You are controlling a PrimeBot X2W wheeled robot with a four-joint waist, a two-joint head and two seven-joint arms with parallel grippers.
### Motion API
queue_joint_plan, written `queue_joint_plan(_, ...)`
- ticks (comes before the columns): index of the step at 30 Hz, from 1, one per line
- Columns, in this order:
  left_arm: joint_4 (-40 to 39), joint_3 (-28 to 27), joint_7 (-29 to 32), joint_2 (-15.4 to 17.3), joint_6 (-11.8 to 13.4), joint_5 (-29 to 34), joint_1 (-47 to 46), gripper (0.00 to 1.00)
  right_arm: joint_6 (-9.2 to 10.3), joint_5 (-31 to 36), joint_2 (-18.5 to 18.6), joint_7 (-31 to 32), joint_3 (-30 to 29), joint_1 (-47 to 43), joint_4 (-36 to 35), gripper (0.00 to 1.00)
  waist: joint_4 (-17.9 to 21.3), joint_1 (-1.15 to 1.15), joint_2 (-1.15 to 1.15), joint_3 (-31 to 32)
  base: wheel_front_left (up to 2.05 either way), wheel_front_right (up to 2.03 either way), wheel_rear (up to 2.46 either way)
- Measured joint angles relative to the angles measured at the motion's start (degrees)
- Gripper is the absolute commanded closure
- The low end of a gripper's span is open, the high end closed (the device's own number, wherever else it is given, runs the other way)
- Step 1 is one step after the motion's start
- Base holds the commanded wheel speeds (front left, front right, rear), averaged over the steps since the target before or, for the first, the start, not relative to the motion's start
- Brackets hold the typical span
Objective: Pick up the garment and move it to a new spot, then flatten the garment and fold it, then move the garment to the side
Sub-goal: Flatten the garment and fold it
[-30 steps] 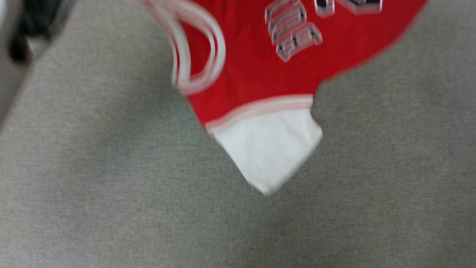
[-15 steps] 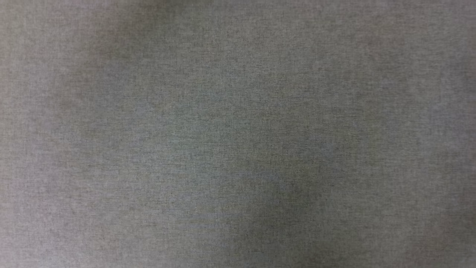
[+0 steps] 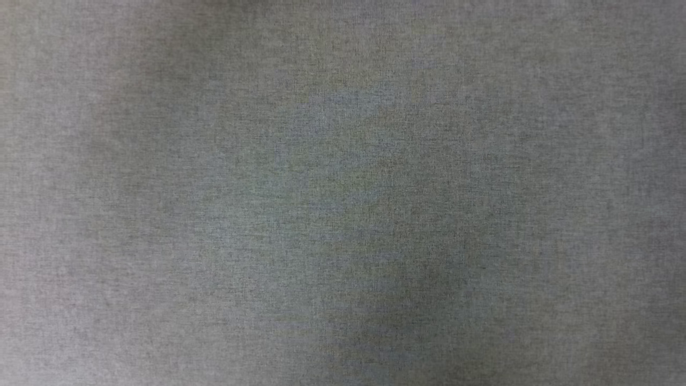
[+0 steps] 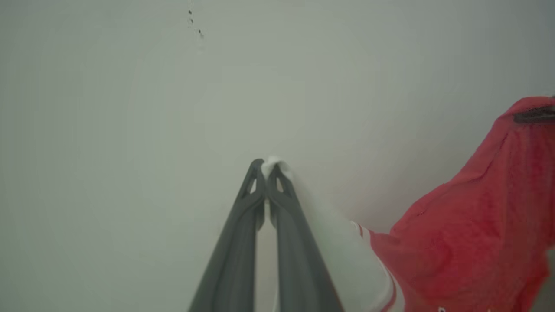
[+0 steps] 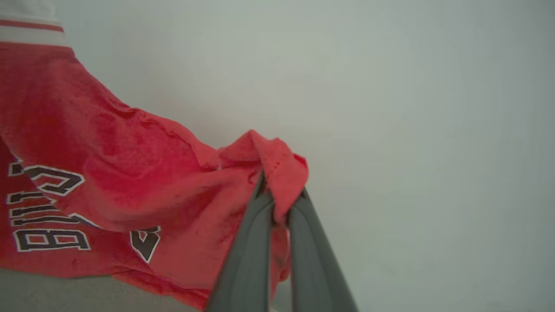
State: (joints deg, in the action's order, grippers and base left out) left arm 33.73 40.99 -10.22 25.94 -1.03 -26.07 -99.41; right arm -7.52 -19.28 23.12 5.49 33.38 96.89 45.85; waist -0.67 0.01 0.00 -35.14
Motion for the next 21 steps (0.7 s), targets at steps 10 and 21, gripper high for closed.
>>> queue_joint_plan(10,-3.2,1.2,-3.6,2.3,2.4,-4.6,24.7,1.00,0.00,-6.6,-0.6,-6.6,7.2,-17.0,2.5,1.00,0.1,0.00,0.00,4.2,0.00,0.00,0.00)
queue_joint_plan(21,-19.3,3.4,-4.1,8.4,9.3,-9.3,55.4,1.00,0.00,-14.7,6.3,-10.3,14.6,-38.5,-4.6,1.00,0.3,-0.01,0.00,13.5,0.00,0.00,0.00)
